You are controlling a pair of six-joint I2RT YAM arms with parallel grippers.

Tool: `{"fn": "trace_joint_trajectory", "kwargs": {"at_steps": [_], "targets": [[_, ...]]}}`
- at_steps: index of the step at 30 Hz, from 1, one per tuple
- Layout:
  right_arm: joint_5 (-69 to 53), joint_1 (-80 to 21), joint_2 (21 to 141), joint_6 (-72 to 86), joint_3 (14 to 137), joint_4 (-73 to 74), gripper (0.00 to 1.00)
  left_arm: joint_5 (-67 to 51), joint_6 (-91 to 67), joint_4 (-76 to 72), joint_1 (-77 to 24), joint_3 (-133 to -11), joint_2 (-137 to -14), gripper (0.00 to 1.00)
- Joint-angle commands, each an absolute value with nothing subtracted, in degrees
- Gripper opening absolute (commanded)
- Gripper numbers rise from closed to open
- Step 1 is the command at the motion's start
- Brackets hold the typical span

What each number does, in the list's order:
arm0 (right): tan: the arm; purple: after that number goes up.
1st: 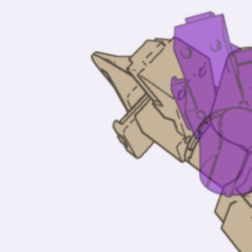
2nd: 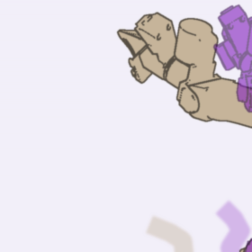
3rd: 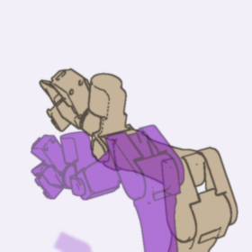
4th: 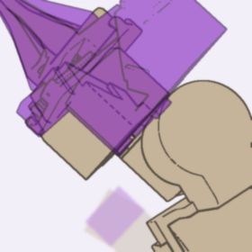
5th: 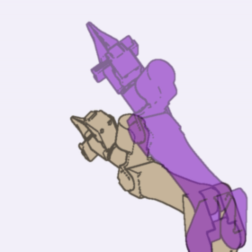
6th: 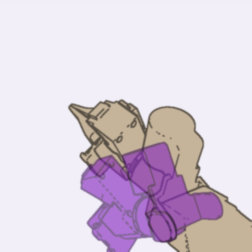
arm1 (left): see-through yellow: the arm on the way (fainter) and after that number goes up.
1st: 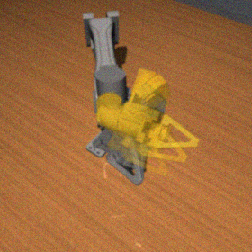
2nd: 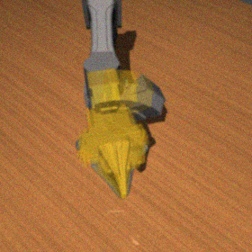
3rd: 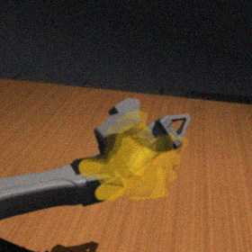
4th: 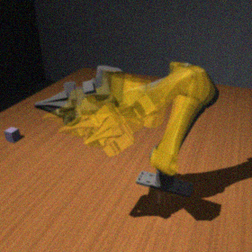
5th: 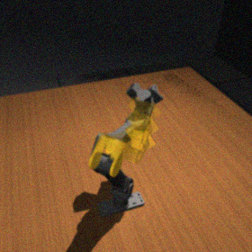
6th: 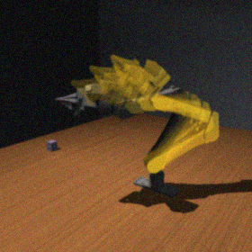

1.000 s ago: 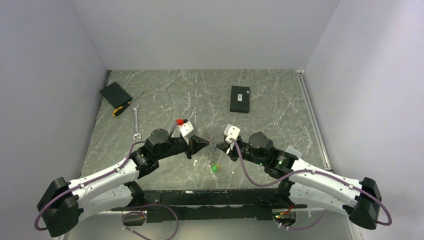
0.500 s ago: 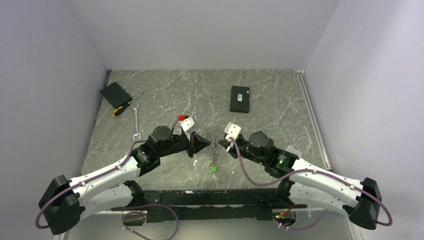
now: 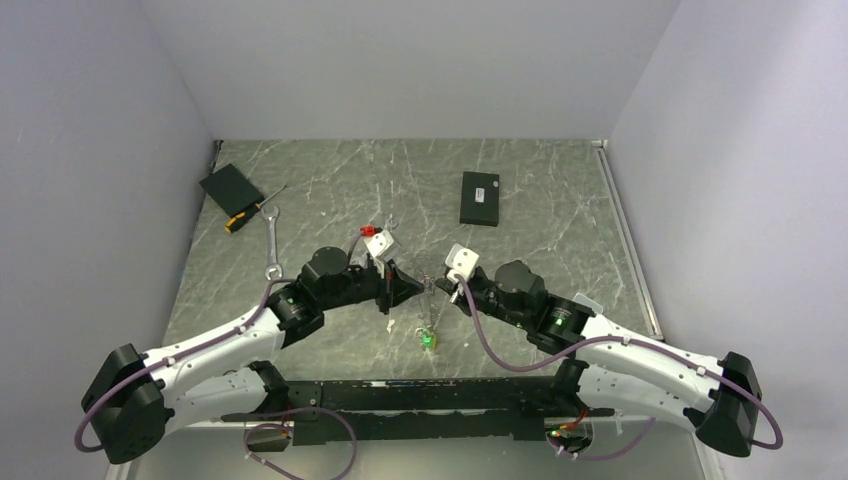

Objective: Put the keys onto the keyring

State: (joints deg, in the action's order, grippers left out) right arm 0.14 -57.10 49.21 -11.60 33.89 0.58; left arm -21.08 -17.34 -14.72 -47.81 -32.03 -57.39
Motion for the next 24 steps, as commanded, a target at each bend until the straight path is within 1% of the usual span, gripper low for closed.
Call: {"fn": "trace_joint_trajectory", "kwargs": {"at_steps": [1, 24], "targets": [[1.0, -57.5, 49.5, -12.3, 35.8, -1.2, 0.0, -23.4, -19.3, -17.7, -47.6, -34.8, -57.8, 0.0], [3.8, -60.1, 50.2, -13.0, 35.3, -0.3, 0.0, -18.4, -21.5, -15.6, -47.4, -34.8, -58.0, 0.0]]}}
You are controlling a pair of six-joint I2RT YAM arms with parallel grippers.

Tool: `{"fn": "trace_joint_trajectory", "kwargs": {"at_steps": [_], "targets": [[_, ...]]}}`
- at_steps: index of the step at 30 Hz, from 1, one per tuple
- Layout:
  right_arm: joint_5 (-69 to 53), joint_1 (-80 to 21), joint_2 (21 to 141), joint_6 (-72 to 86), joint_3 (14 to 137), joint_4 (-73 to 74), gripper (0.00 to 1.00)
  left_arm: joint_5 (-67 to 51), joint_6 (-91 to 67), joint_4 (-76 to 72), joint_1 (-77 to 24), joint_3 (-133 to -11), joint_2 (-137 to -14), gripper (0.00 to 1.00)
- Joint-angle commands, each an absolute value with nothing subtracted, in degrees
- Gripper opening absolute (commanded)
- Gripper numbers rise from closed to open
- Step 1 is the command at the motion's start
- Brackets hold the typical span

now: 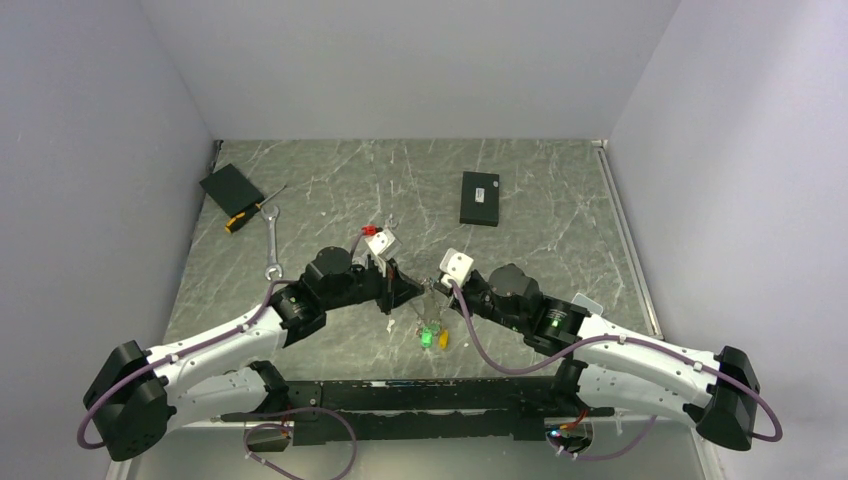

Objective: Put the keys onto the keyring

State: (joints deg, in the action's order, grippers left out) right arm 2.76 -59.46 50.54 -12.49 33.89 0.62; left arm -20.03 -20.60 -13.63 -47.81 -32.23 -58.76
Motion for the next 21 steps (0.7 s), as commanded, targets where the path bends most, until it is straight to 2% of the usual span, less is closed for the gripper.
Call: {"fn": "trace_joint_trajectory", "kwargs": {"at_steps": [1, 21], "targets": [[3.9, -60.2, 50.2, -13.0, 35.3, -0.3, 0.0, -18.3, -21.6, -15.5, -47.4, -34.8, -58.1, 0.0], [6.7, -60.9, 50.4, -13.4, 35.5, 0.3, 0.0, -18.5, -22.2, -15.2, -47.0, -34.7, -58.5, 0.0]]}}
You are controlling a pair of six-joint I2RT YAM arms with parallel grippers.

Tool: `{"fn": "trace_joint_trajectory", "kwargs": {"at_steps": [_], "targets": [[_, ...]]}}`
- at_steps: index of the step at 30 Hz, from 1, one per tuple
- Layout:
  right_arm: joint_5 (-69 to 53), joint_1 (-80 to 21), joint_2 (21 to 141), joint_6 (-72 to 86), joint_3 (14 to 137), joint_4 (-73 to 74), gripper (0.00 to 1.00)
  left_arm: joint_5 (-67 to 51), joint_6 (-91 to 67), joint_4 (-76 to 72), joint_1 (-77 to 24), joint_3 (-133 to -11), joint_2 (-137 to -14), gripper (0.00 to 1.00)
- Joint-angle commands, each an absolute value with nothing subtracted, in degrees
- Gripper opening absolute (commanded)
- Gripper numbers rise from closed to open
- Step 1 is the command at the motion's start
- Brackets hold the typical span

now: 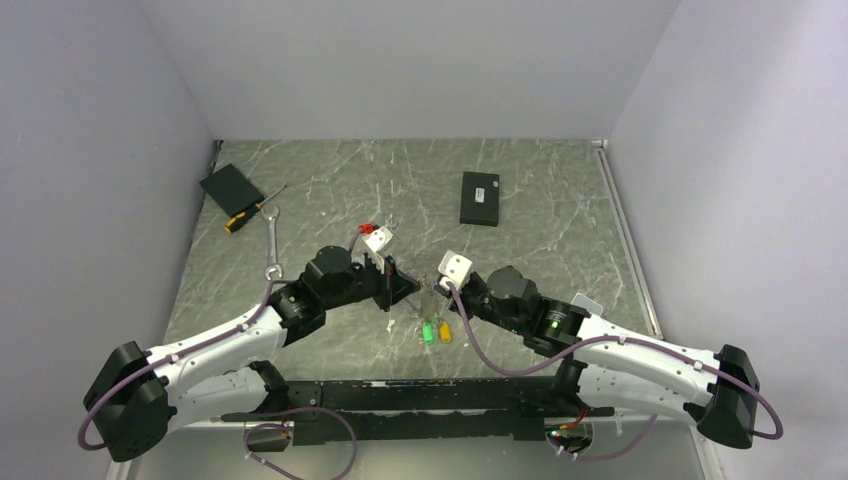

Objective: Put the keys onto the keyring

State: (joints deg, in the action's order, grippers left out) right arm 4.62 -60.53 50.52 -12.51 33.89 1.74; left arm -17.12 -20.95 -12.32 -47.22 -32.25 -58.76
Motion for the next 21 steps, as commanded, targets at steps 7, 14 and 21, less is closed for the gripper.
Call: {"fn": "trace_joint_trajectory", "kwargs": {"at_steps": [7, 14, 21], "targets": [[9.1, -61.0, 51.9, -15.3, 36.5, 0.3, 0.0, -20.7, -22.7, -15.8, -47.0, -35.4, -60.3, 0.0], [10.0, -61.2, 53.1, -16.3, 37.1, 0.3, 0.0, -20.6, -22.8, -16.0, -47.0, -35.5, -60.4, 0.0], [9.5, -61.5, 52.8, -16.6, 37.2, 0.3, 0.0, -20.3, -22.8, -15.7, -47.0, -35.4, -60.6, 0.0]]}}
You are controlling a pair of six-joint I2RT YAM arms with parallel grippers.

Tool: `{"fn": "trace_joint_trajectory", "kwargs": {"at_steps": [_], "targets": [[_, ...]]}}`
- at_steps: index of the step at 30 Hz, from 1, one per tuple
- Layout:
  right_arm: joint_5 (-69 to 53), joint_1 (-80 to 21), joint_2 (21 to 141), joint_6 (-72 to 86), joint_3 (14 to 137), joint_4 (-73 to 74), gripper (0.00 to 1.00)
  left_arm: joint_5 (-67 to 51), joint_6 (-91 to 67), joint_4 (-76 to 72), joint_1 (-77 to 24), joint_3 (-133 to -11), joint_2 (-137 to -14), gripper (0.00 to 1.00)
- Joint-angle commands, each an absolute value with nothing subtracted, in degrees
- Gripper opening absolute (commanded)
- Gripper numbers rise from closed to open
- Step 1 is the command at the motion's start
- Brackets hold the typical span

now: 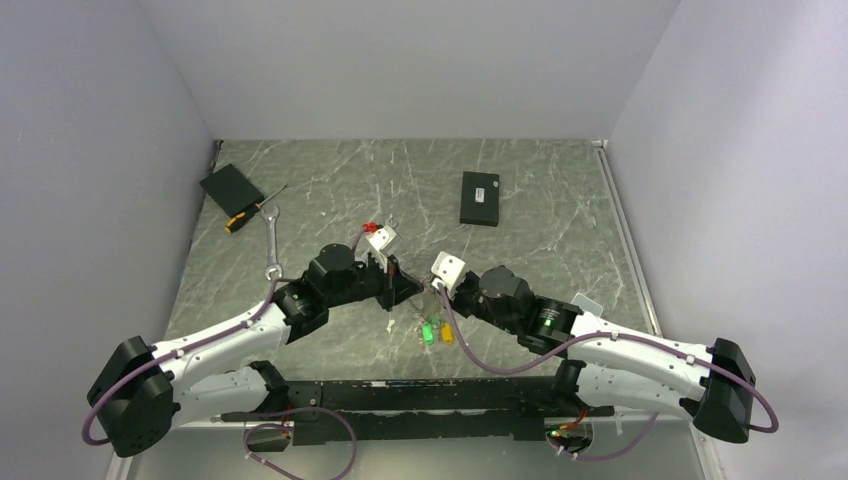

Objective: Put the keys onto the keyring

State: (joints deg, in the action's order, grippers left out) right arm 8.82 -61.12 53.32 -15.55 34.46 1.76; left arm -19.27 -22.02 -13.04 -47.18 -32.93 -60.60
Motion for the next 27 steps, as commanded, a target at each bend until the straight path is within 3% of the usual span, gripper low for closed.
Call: {"fn": "trace_joint_trajectory", "kwargs": {"at_steps": [1, 27], "targets": [[9.4, -61.6, 52.7, -16.7, 37.2, 0.3, 0.0, -20.3, -22.8, -15.8, -47.0, -35.4, -60.6, 0.0], [10.0, -64.2, 54.2, -19.0, 37.3, -0.3, 0.0, -18.6, -23.7, -16.1, -46.8, -34.9, -60.5, 0.0]]}}
